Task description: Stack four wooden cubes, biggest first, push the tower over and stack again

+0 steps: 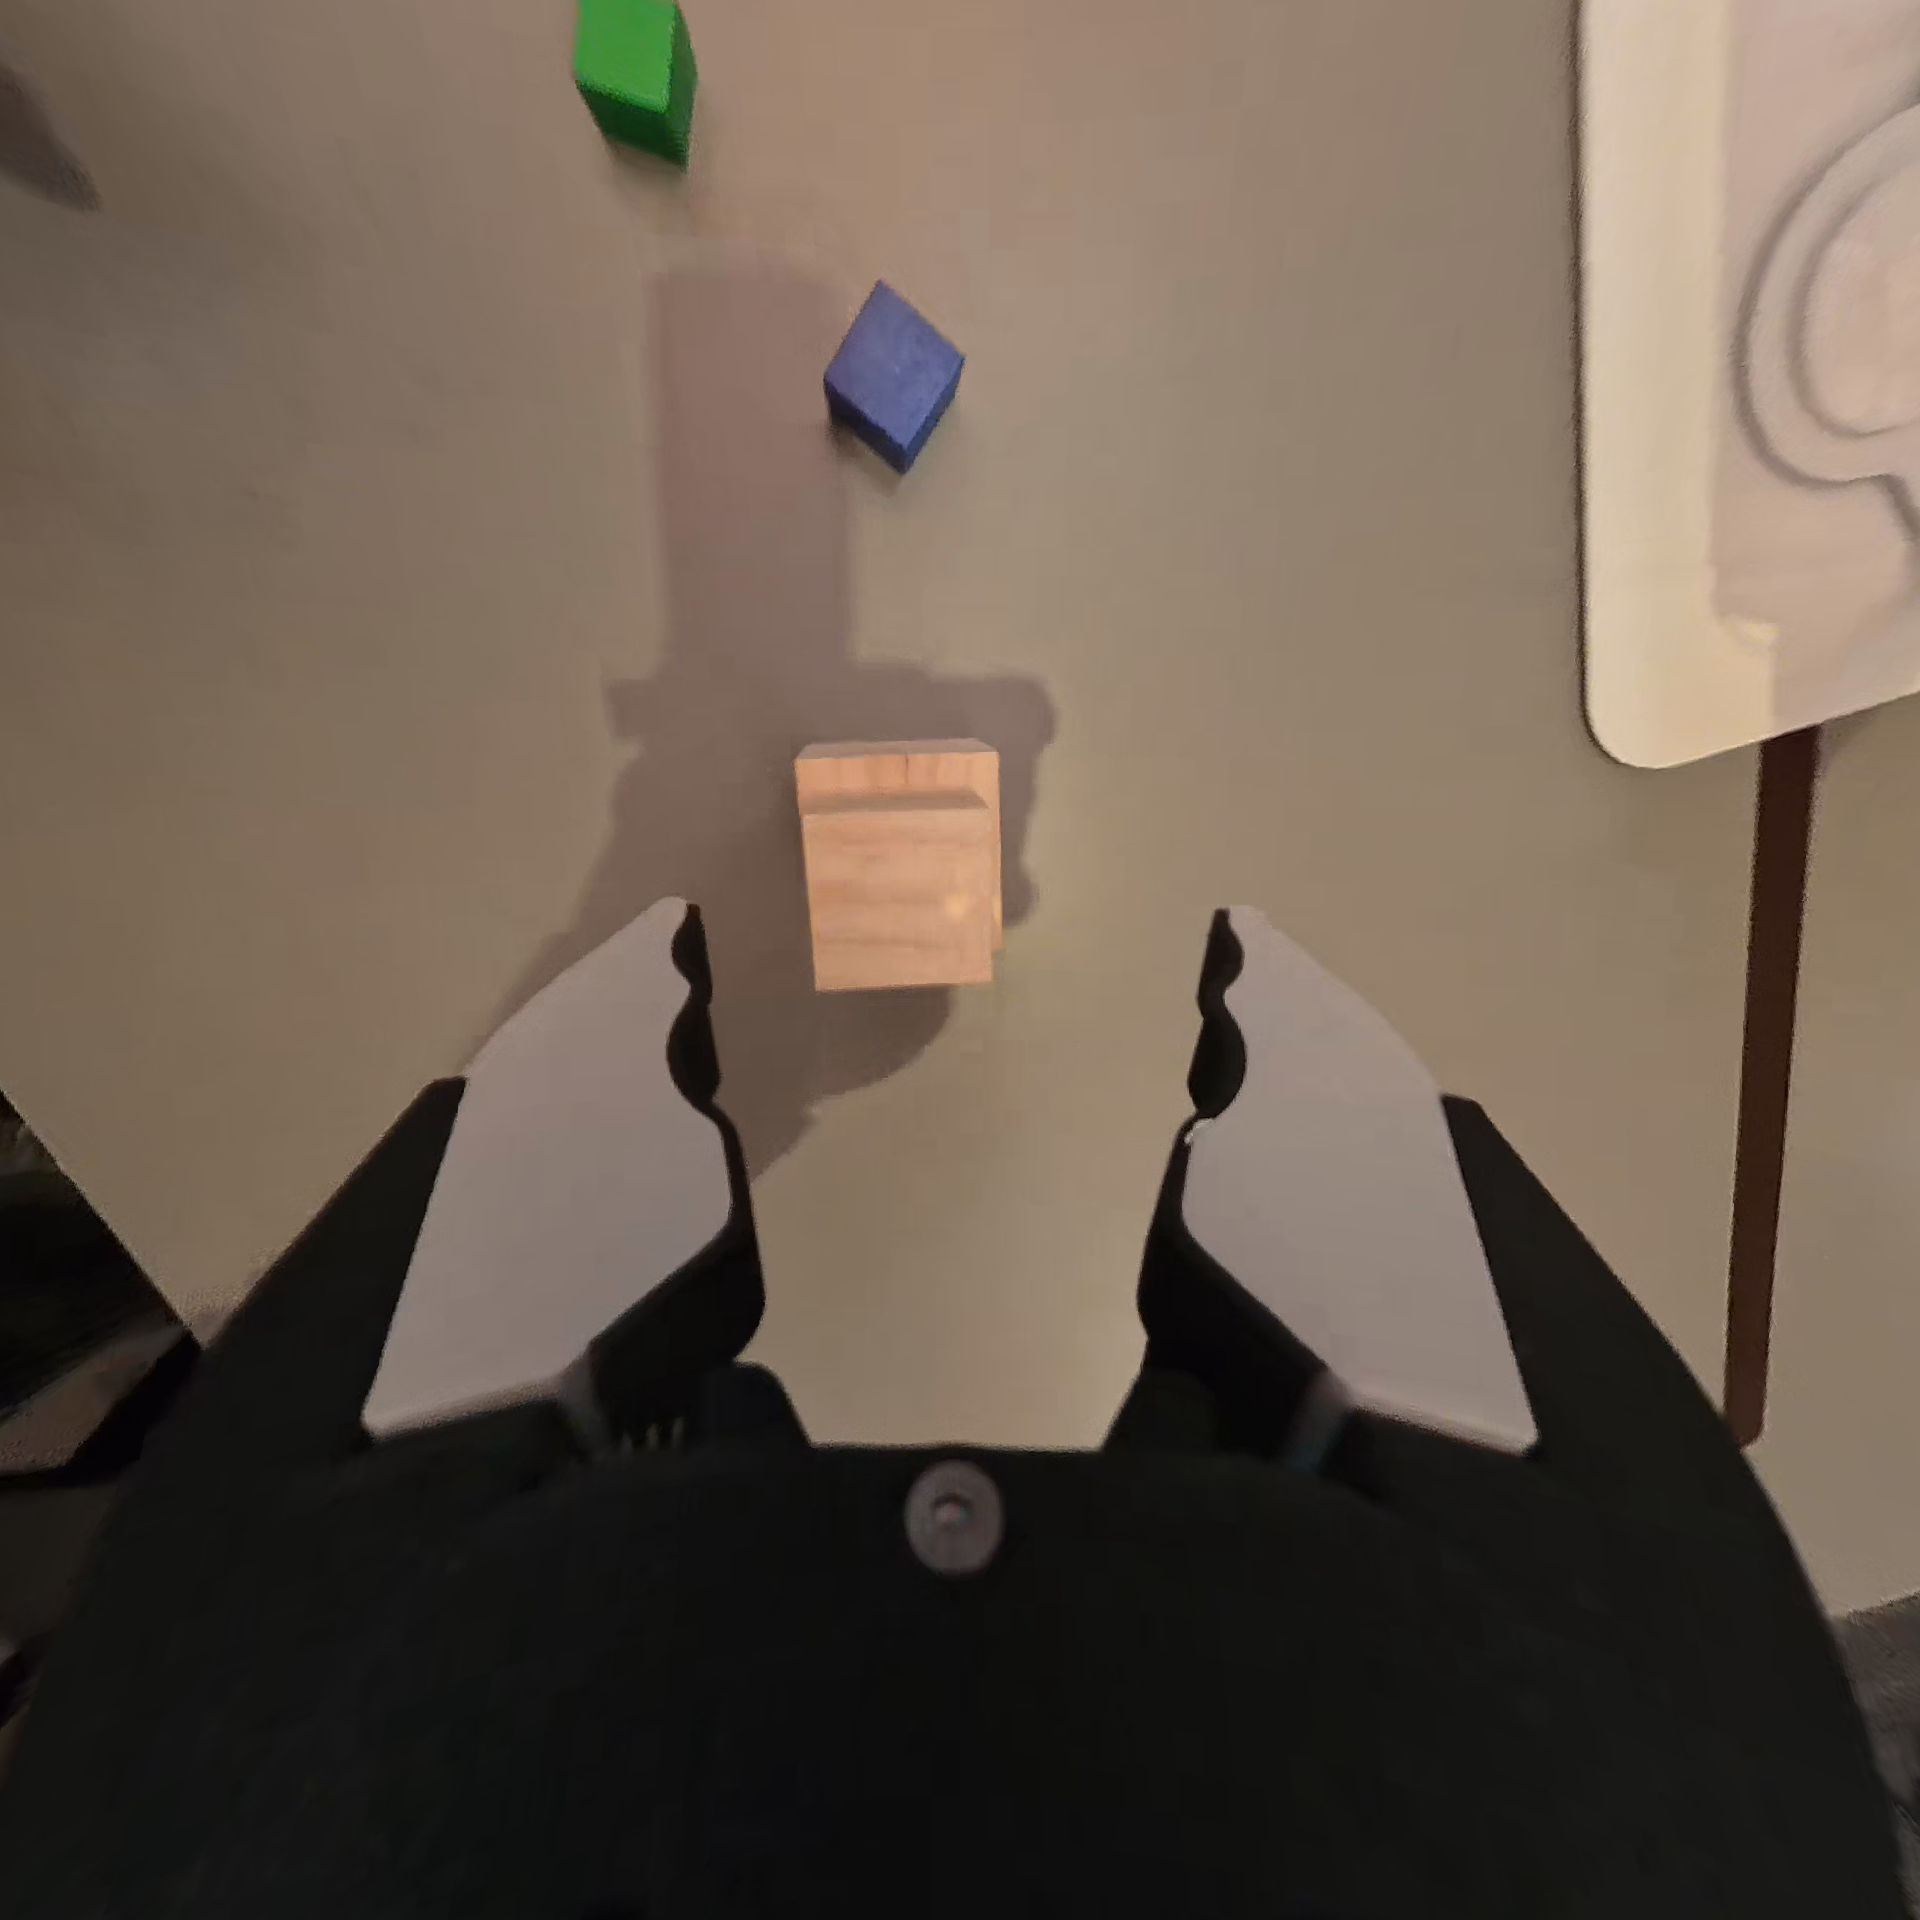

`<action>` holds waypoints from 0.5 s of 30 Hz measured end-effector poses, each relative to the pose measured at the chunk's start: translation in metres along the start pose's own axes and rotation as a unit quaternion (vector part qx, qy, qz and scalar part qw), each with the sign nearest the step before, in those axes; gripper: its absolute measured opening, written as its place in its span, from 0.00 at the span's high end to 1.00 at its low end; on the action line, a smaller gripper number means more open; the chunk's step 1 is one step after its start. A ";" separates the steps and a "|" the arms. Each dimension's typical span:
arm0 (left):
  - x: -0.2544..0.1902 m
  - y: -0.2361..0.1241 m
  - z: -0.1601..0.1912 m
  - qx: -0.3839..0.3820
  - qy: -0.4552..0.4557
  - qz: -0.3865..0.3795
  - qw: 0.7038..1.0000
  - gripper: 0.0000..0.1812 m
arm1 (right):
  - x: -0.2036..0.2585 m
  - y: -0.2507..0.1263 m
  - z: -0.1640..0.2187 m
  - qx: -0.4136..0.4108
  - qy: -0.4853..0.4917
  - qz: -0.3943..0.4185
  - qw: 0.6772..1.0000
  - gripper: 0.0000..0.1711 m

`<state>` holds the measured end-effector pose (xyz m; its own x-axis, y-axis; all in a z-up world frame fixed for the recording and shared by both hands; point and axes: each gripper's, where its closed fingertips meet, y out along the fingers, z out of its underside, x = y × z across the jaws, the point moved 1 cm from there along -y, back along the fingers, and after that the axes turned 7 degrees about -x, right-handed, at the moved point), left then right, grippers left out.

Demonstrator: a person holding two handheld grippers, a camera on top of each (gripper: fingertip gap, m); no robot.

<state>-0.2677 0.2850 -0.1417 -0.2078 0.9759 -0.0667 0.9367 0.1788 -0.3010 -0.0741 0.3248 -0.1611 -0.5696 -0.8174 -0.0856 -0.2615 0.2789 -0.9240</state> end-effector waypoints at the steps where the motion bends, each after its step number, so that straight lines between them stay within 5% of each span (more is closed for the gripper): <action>1: 0.003 0.000 0.002 0.000 -0.002 -0.006 1.000 0.60 | 0.000 -0.007 0.001 -0.023 0.004 0.009 1.000 0.47; 8: 0.017 0.015 0.016 0.012 -0.024 -0.019 0.999 0.59 | 0.011 -0.044 0.048 -0.182 0.042 0.077 0.979 0.44; 15: 0.041 0.047 0.035 0.083 -0.006 -0.029 0.996 0.59 | 0.013 -0.043 0.095 -0.325 0.096 0.085 0.937 0.48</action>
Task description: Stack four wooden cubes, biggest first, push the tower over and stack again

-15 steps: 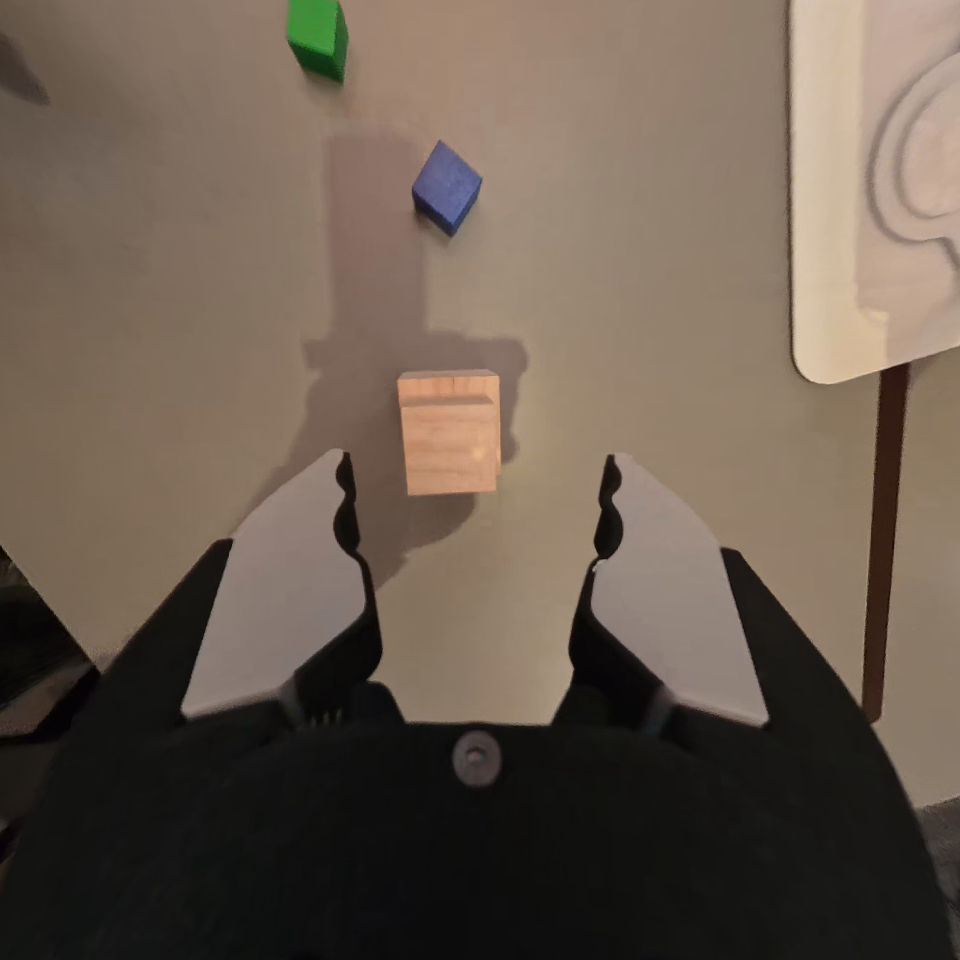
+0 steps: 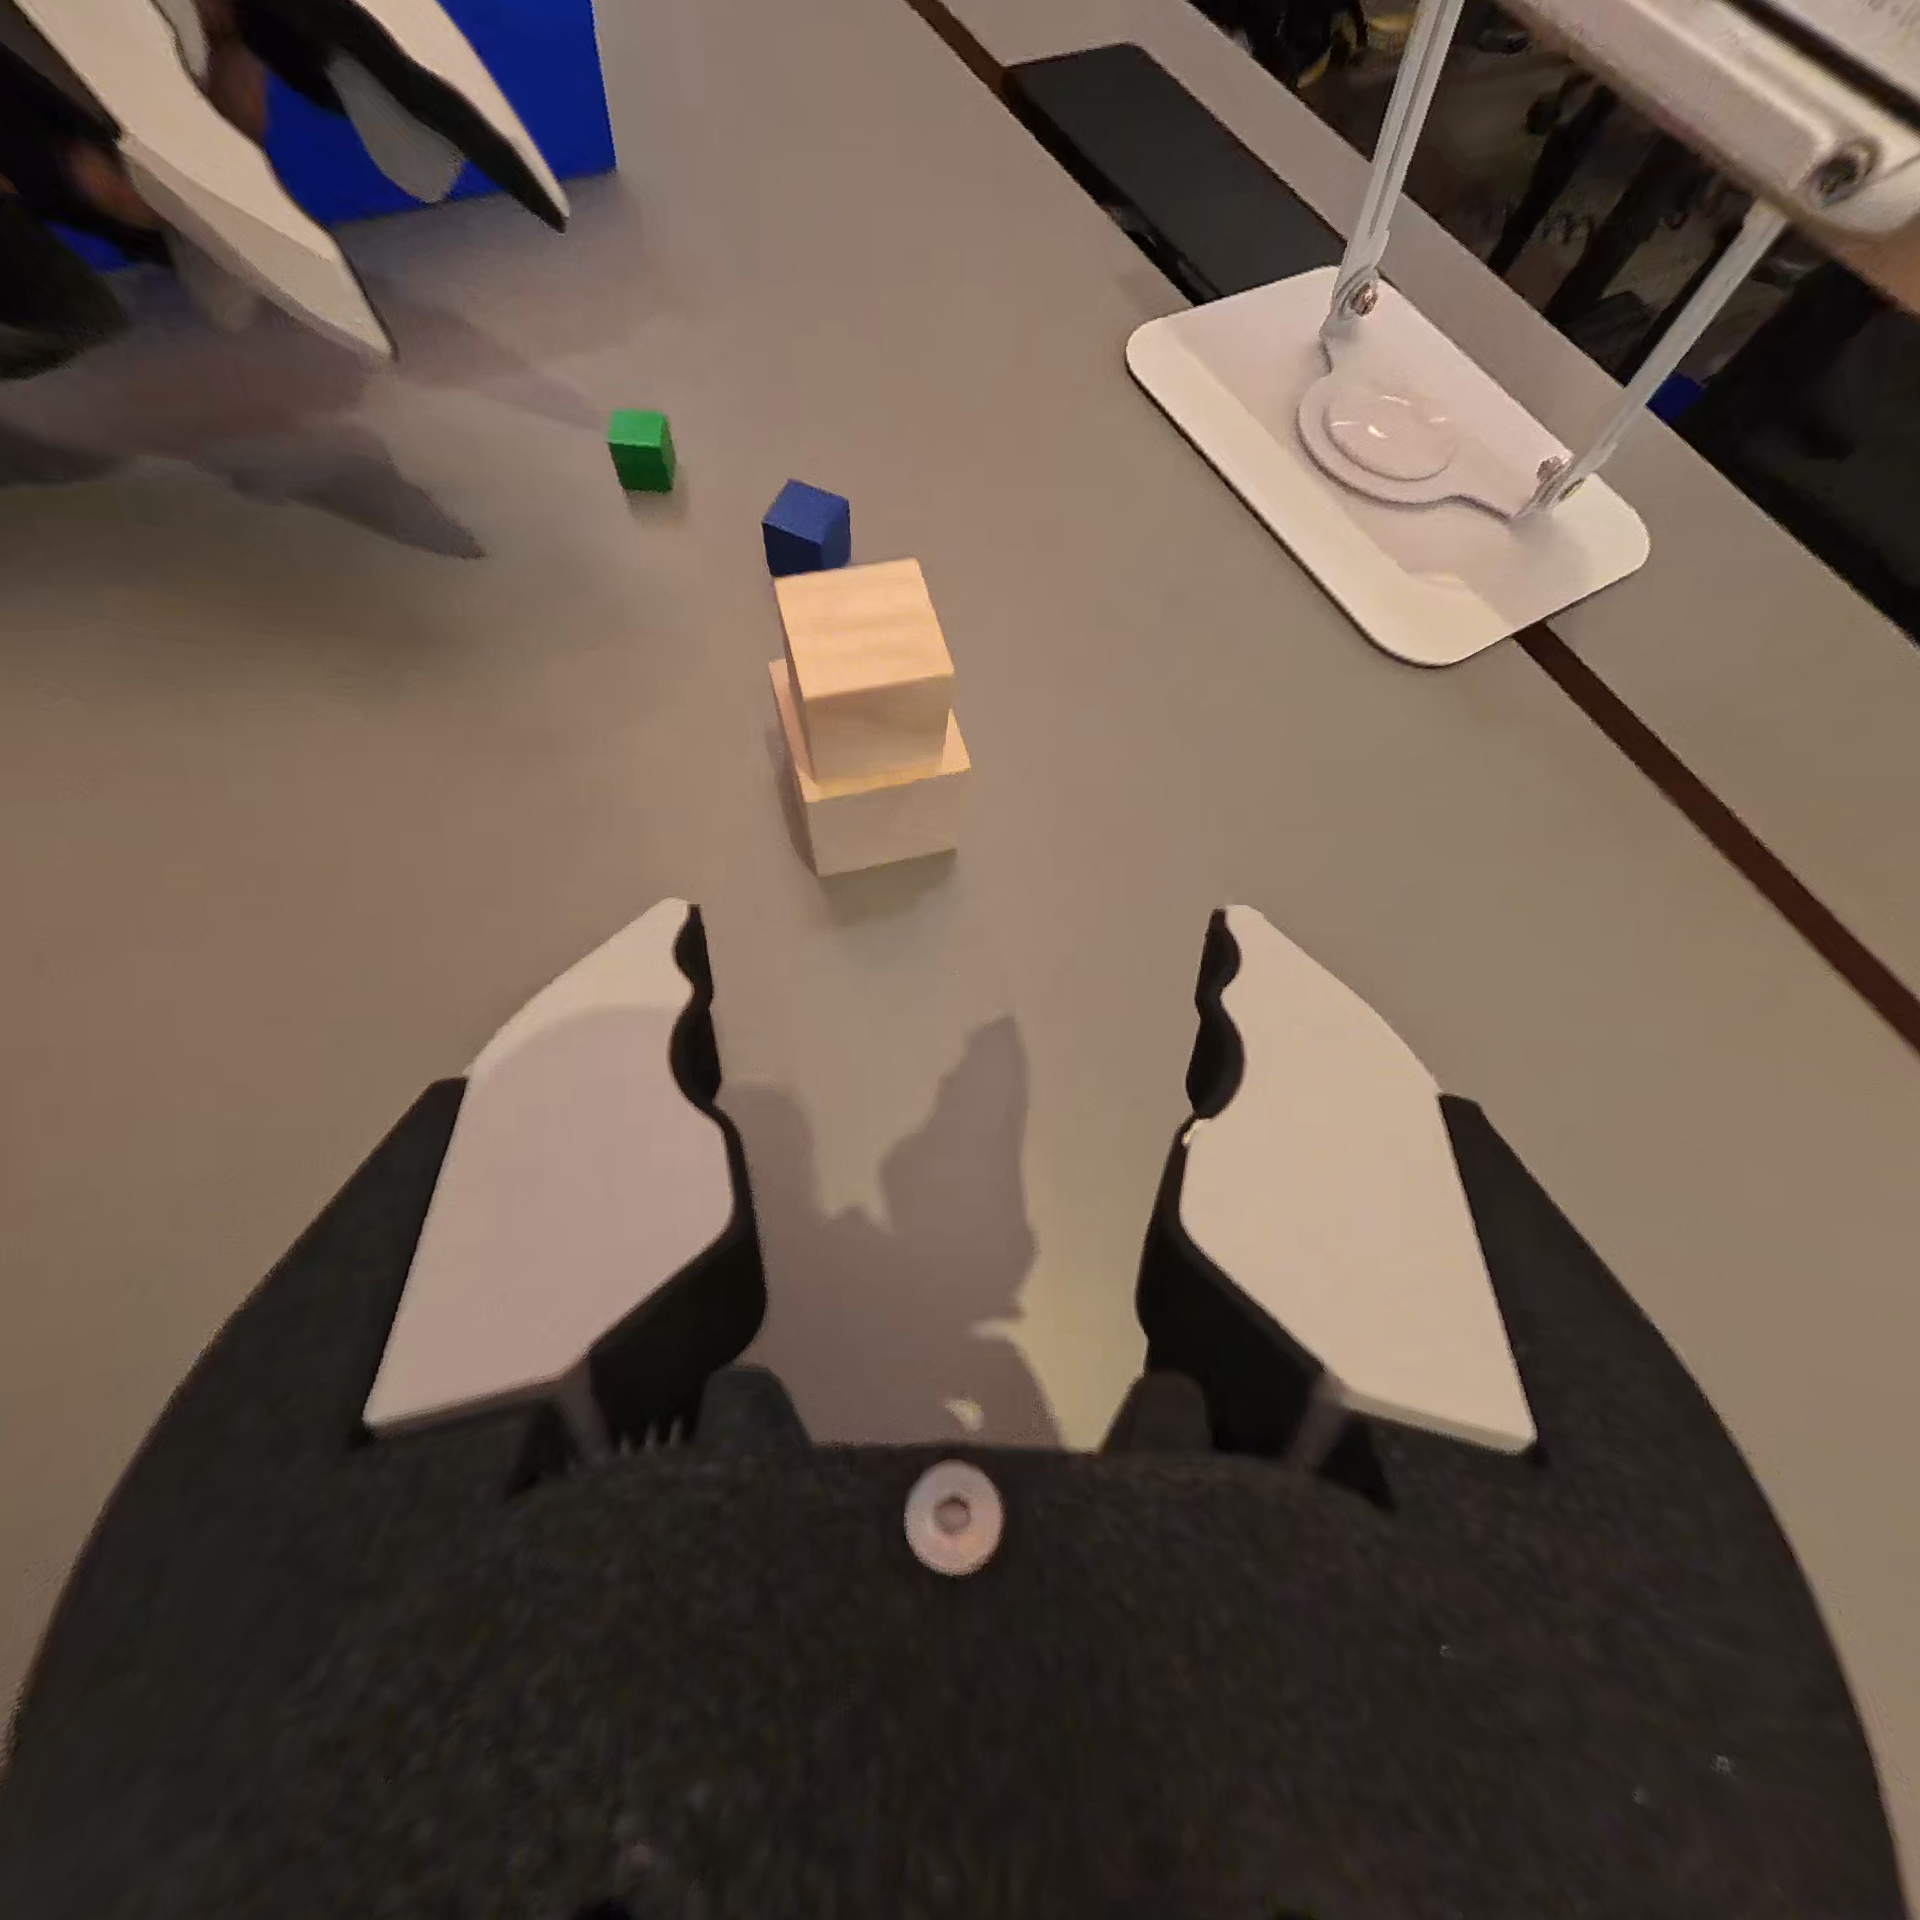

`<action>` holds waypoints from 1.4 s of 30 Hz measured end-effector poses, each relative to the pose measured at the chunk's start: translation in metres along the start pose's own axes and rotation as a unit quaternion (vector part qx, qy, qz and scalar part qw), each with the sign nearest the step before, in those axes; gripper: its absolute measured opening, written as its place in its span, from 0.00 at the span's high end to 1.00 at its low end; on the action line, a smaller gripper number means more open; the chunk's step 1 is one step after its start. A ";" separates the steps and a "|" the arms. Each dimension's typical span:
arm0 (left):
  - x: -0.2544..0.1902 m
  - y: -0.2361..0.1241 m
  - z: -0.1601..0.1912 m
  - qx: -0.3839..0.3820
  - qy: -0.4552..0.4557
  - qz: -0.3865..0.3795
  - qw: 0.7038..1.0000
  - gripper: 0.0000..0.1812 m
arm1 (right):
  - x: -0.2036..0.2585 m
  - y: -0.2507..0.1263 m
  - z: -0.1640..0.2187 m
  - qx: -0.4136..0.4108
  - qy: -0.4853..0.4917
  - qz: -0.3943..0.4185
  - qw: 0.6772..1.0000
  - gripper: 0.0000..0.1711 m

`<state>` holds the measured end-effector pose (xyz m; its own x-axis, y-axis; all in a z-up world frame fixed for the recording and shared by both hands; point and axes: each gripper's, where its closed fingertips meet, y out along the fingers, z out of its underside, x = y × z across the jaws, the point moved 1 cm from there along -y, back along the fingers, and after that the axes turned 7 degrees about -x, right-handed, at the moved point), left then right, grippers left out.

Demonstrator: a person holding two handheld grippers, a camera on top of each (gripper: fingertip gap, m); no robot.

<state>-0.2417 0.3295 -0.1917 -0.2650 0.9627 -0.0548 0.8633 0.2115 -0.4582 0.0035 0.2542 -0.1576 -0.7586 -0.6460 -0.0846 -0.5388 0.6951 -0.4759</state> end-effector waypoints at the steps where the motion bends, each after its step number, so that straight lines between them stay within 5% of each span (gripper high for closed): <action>1: 0.003 0.007 -0.001 0.009 0.007 0.008 1.000 0.60 | 0.000 0.000 0.007 -0.006 0.007 -0.004 1.000 0.48; 7: 0.029 0.047 0.004 0.089 0.044 0.025 0.995 0.63 | -0.001 0.011 0.035 -0.025 0.030 -0.014 0.999 0.50; 18: 0.033 0.095 0.020 0.157 -0.020 -0.006 0.987 0.67 | -0.004 0.014 0.050 -0.036 0.057 -0.030 0.997 0.53; 25: 0.036 0.107 0.028 0.195 -0.024 0.013 0.980 0.85 | -0.005 0.016 0.056 -0.035 0.058 -0.033 0.997 0.53; 32: 0.017 0.088 -0.049 0.139 0.075 0.124 0.980 0.85 | -0.003 0.010 0.054 -0.057 0.037 -0.037 0.997 0.57; 36: -0.025 0.083 -0.087 0.163 0.187 0.224 0.942 0.85 | -0.002 0.008 0.055 -0.062 0.034 -0.043 0.997 0.58; 42: -0.061 0.105 -0.092 0.212 0.269 0.294 0.892 0.85 | 0.000 0.006 0.055 -0.070 0.032 -0.051 0.996 0.61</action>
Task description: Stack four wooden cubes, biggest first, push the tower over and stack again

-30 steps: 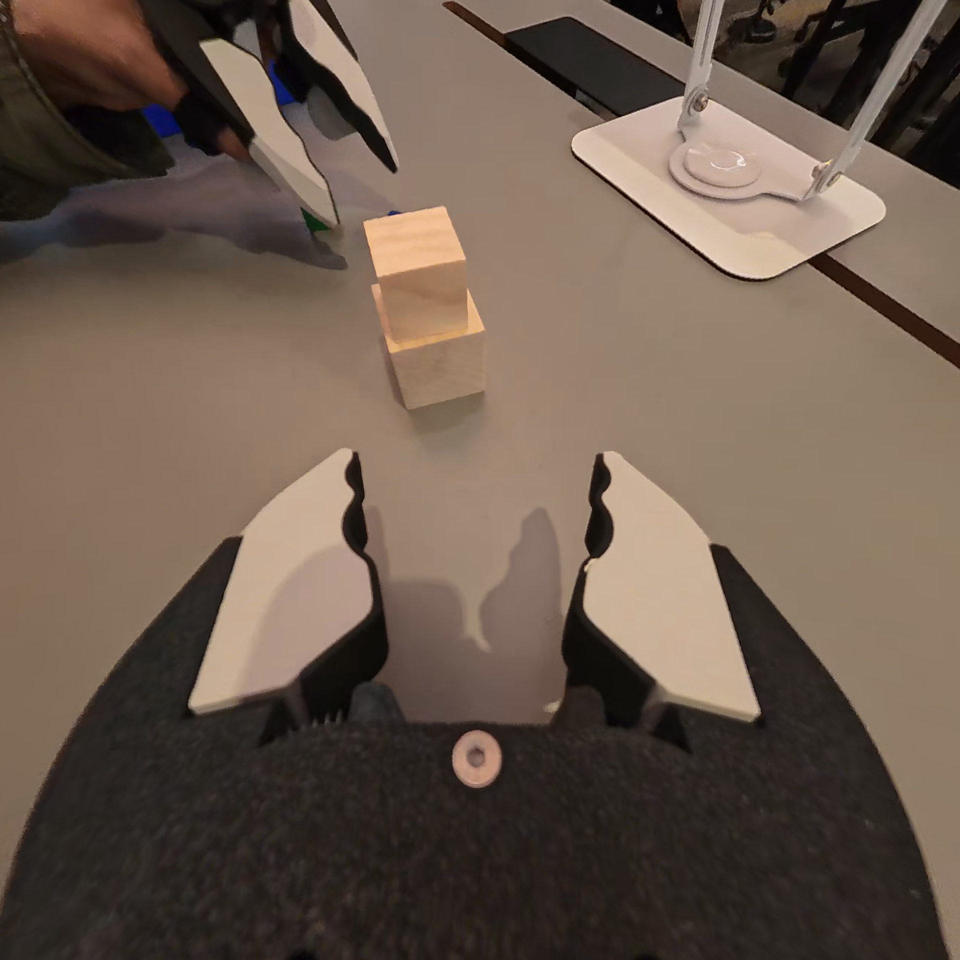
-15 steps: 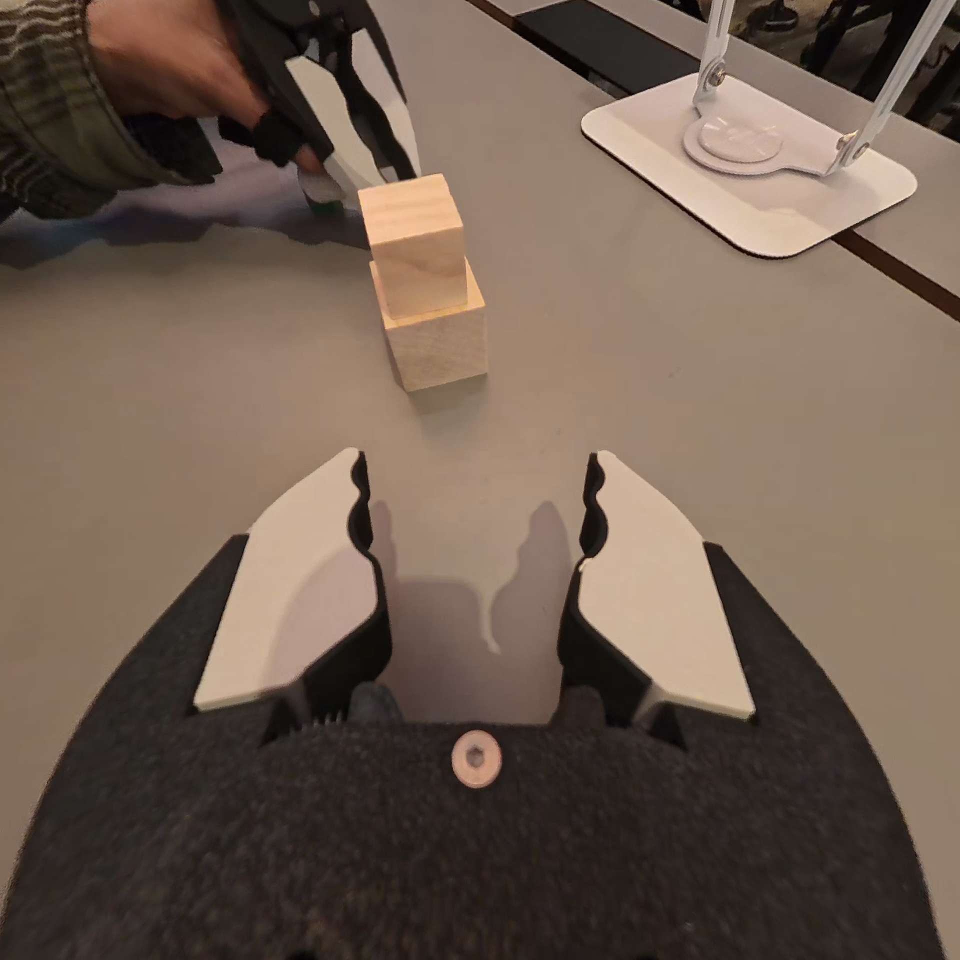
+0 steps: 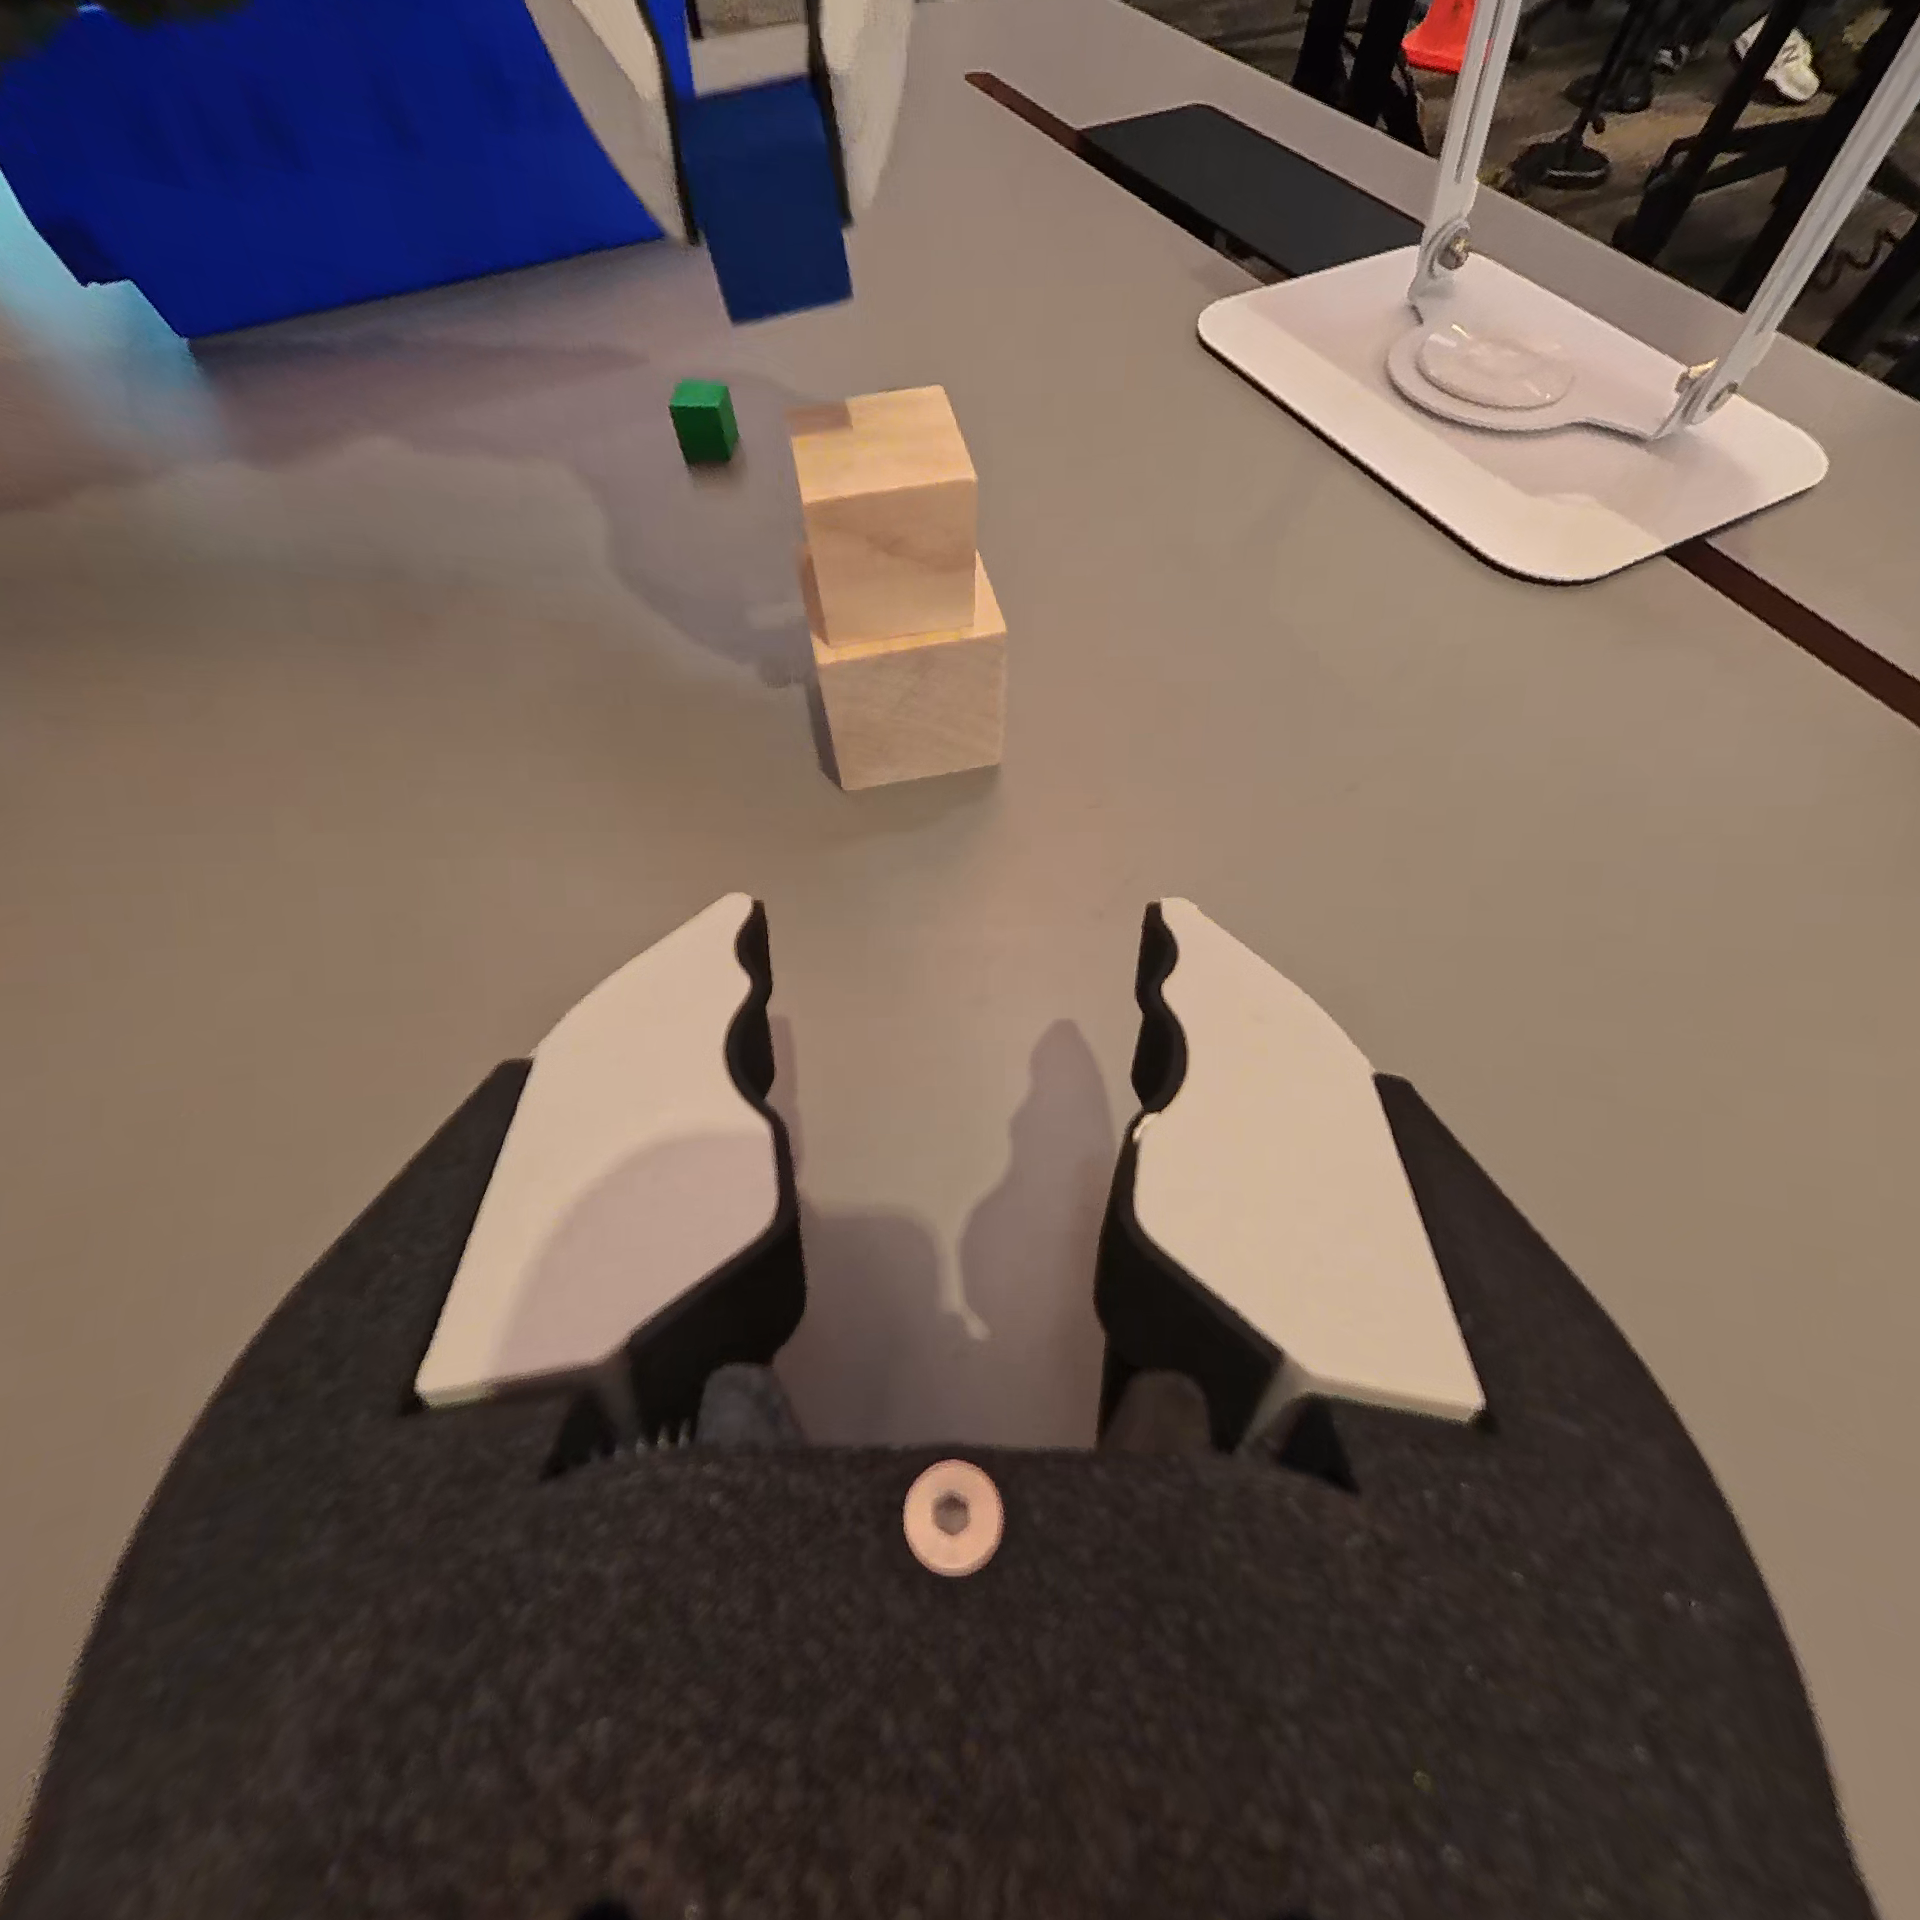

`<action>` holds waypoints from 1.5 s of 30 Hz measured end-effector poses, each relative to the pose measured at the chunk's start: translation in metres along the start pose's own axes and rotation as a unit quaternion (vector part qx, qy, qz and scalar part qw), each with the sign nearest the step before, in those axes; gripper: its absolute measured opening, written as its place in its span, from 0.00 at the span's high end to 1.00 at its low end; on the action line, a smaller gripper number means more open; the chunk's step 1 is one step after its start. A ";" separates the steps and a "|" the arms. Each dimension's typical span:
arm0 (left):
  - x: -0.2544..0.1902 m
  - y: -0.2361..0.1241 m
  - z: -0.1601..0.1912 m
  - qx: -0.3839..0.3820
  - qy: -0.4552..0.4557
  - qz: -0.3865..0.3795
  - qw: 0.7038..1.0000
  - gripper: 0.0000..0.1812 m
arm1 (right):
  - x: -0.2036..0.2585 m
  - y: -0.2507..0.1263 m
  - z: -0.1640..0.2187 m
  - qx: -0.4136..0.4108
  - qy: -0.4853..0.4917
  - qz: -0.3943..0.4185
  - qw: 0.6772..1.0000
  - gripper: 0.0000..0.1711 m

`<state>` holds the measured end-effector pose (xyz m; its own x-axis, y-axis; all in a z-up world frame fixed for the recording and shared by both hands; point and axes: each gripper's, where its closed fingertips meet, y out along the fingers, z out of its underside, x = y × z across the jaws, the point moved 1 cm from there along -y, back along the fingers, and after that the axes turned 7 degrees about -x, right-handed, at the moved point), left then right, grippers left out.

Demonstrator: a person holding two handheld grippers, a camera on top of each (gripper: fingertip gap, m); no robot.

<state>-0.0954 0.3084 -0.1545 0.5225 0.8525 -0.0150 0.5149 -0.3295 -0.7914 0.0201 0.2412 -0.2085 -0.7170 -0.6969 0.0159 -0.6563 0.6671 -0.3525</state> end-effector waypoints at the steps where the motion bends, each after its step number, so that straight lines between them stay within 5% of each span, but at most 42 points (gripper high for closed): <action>1: 0.000 0.003 -0.003 -0.002 0.004 0.006 1.000 0.85 | 0.001 0.000 -0.001 -0.002 0.000 -0.003 1.000 0.61; 29: 0.013 0.027 0.009 -0.041 -0.012 0.044 0.998 0.84 | 0.006 0.002 -0.001 -0.002 0.006 -0.021 1.000 0.61; 35: 0.013 0.026 0.011 -0.051 -0.029 0.038 0.998 0.74 | 0.006 0.002 -0.001 -0.003 0.008 -0.021 1.000 0.60; 40: 0.012 -0.006 0.016 -0.082 -0.061 -0.023 0.995 0.63 | 0.006 0.001 -0.002 -0.007 0.010 -0.020 1.000 0.59; 45: 0.011 -0.047 0.085 -0.082 -0.171 -0.195 0.962 0.62 | 0.007 0.002 -0.002 -0.006 0.009 -0.024 1.000 0.60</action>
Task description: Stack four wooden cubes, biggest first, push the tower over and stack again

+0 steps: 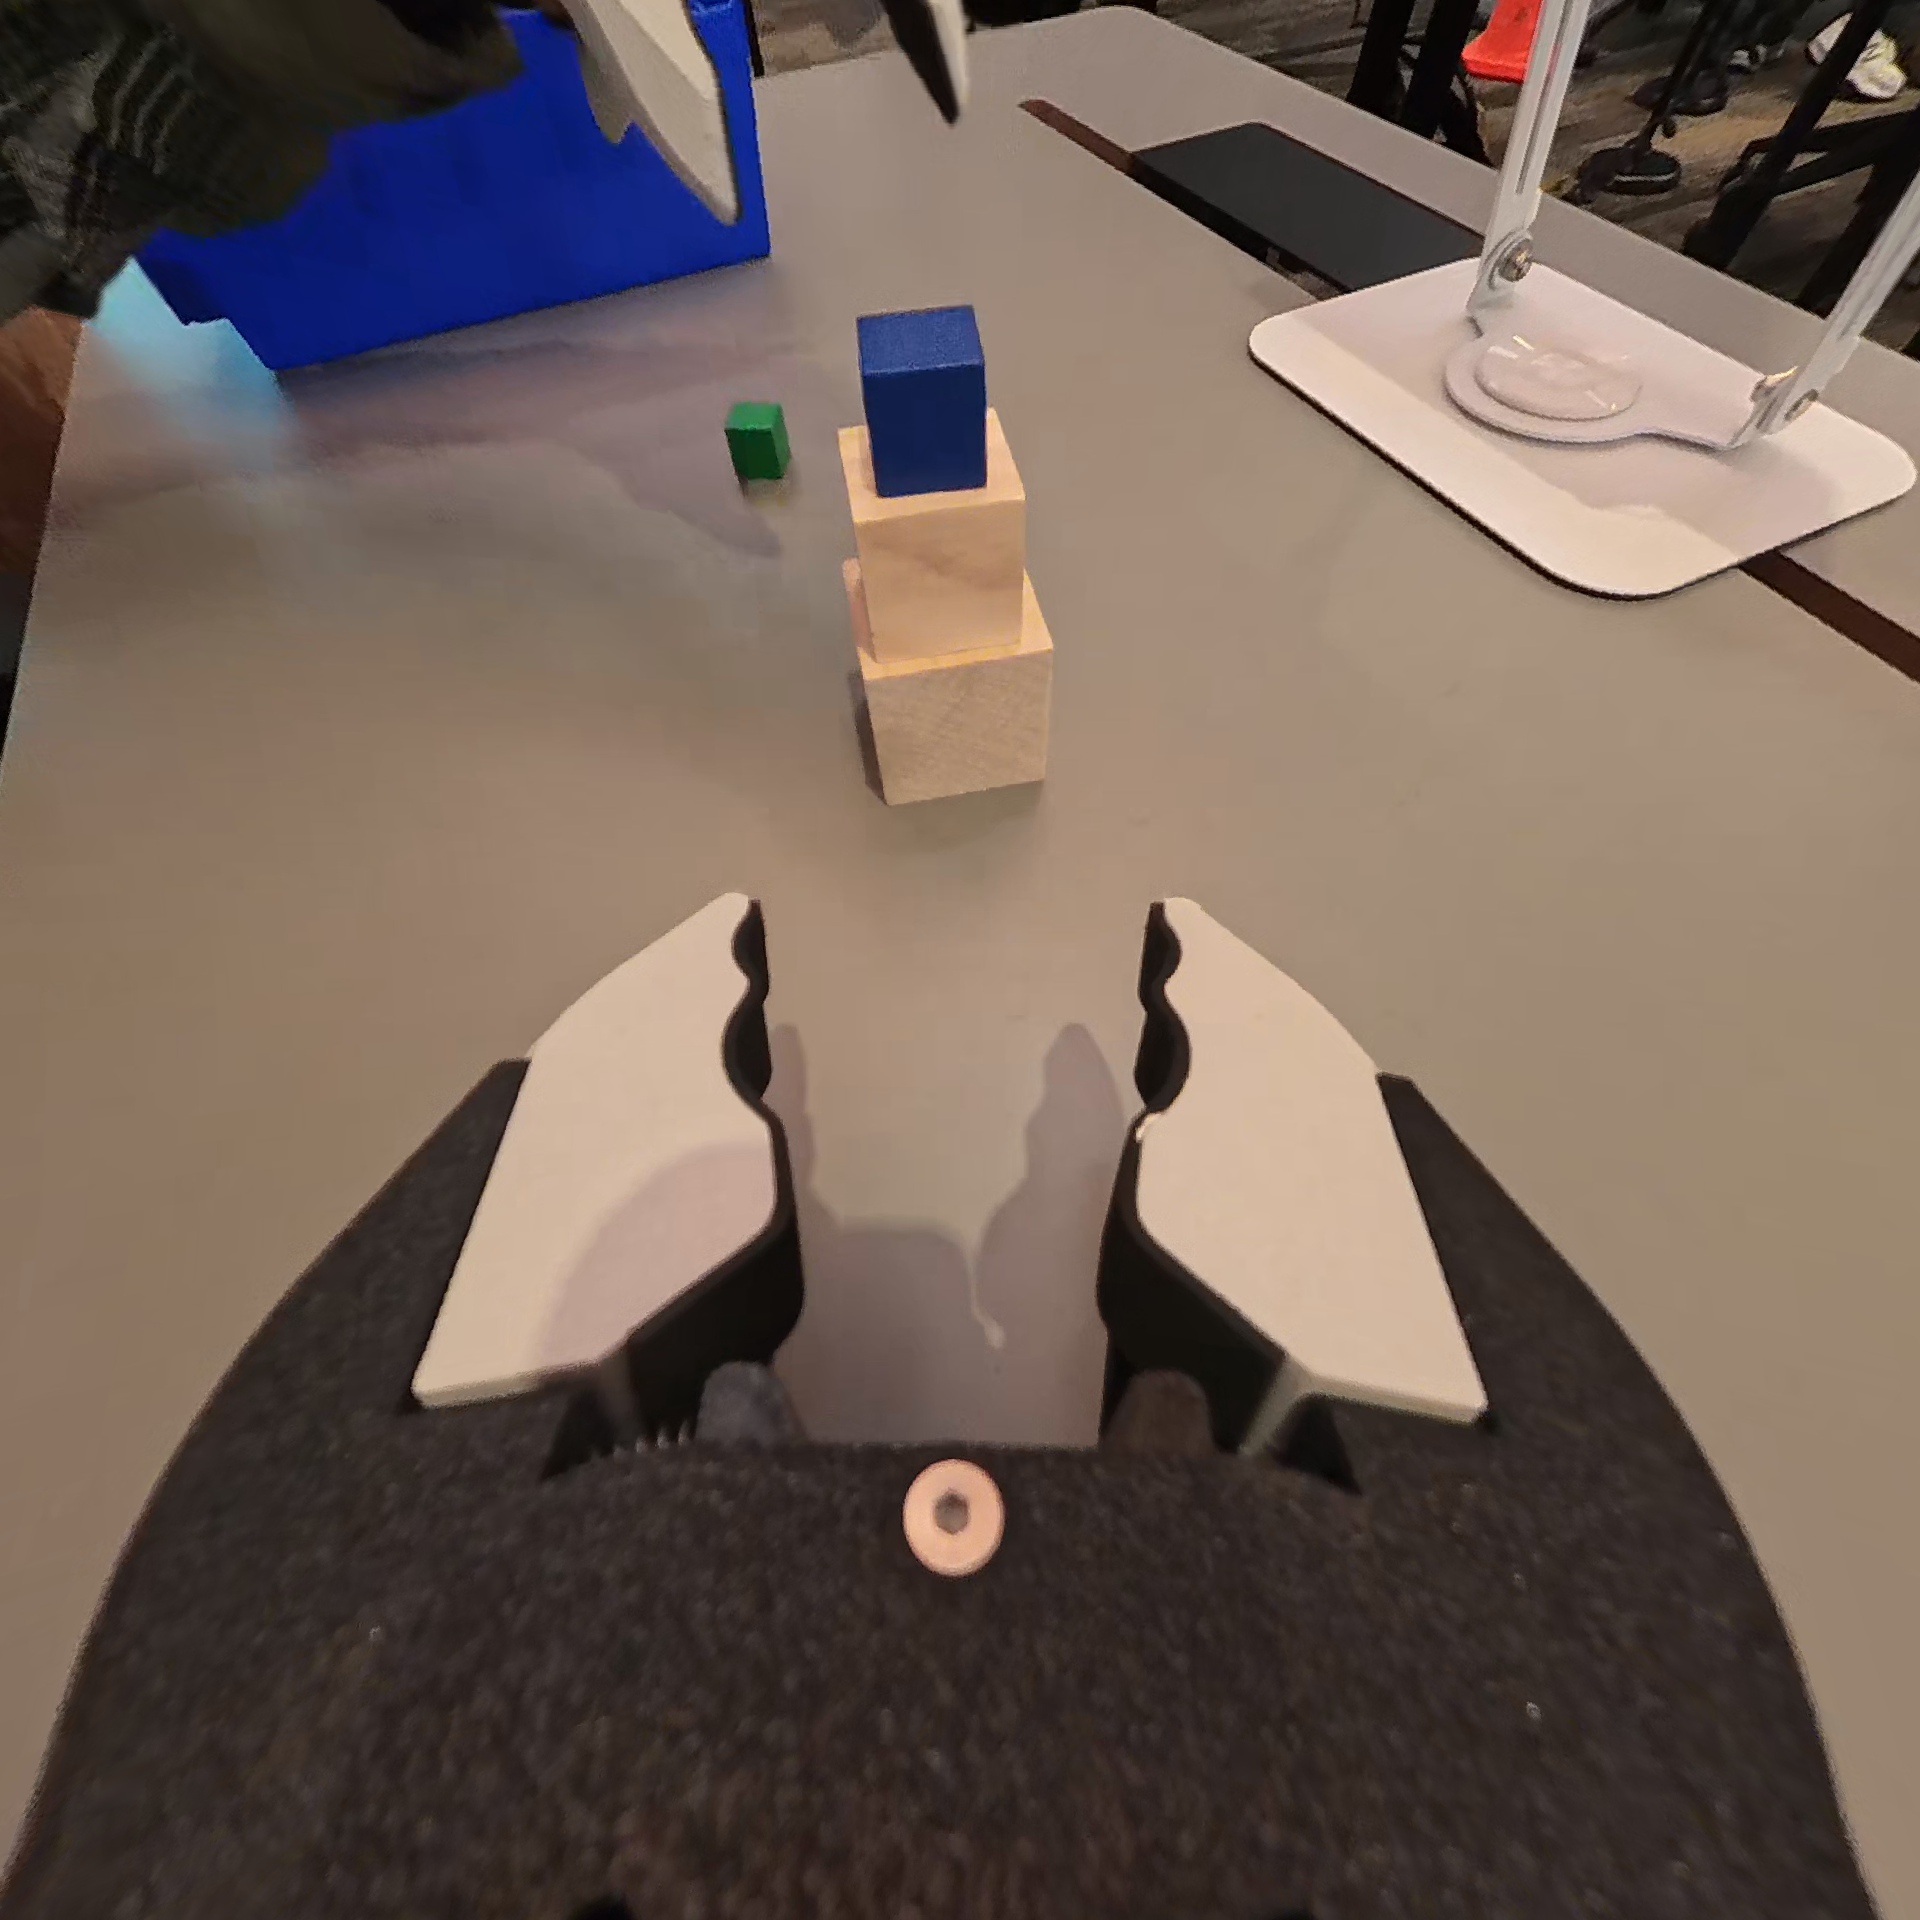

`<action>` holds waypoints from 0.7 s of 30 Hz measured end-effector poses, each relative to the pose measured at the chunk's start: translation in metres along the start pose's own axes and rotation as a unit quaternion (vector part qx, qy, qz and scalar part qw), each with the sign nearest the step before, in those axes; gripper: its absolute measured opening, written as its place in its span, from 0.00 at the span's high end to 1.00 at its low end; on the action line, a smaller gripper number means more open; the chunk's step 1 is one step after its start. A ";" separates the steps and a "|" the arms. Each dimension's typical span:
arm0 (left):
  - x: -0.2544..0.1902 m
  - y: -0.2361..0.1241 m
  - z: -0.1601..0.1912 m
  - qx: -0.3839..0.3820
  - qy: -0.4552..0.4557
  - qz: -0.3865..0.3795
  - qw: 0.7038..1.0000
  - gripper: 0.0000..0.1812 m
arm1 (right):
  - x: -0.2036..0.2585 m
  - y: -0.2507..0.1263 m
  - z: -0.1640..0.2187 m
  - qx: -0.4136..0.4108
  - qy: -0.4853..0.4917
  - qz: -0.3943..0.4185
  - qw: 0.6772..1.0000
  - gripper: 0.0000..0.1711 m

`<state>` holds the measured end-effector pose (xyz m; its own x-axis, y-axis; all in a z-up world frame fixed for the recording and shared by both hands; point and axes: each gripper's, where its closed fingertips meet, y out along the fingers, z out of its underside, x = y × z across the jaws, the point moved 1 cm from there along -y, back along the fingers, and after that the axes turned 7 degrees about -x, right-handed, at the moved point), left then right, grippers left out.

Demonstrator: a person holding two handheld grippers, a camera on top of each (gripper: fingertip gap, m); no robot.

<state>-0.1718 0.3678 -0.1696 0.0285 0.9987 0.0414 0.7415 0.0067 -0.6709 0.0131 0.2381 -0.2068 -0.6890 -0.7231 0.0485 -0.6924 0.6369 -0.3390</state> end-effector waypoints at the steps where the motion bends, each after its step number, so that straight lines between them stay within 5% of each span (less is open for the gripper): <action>1: 0.006 -0.005 0.016 0.000 -0.030 -0.038 0.999 0.62 | 0.001 0.001 0.001 0.003 -0.001 -0.001 1.000 0.60; 9: 0.008 -0.012 0.102 -0.029 -0.231 -0.175 0.957 0.68 | 0.003 0.004 0.004 0.012 -0.001 -0.004 1.000 0.60; 16: 0.001 0.002 0.124 0.011 -0.259 -0.189 0.947 0.70 | 0.004 0.004 0.005 0.014 0.000 -0.004 1.000 0.61; 21: -0.001 0.010 0.126 0.022 -0.236 -0.161 0.958 0.88 | 0.003 0.003 0.003 0.008 0.000 0.000 1.000 0.61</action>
<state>-0.2491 0.3728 -0.2701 -0.5120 0.8551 -0.0813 0.6317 0.3107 -0.7103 0.0098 0.2370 -0.2101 -0.6889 -0.7233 0.0477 -0.6886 0.6324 -0.3548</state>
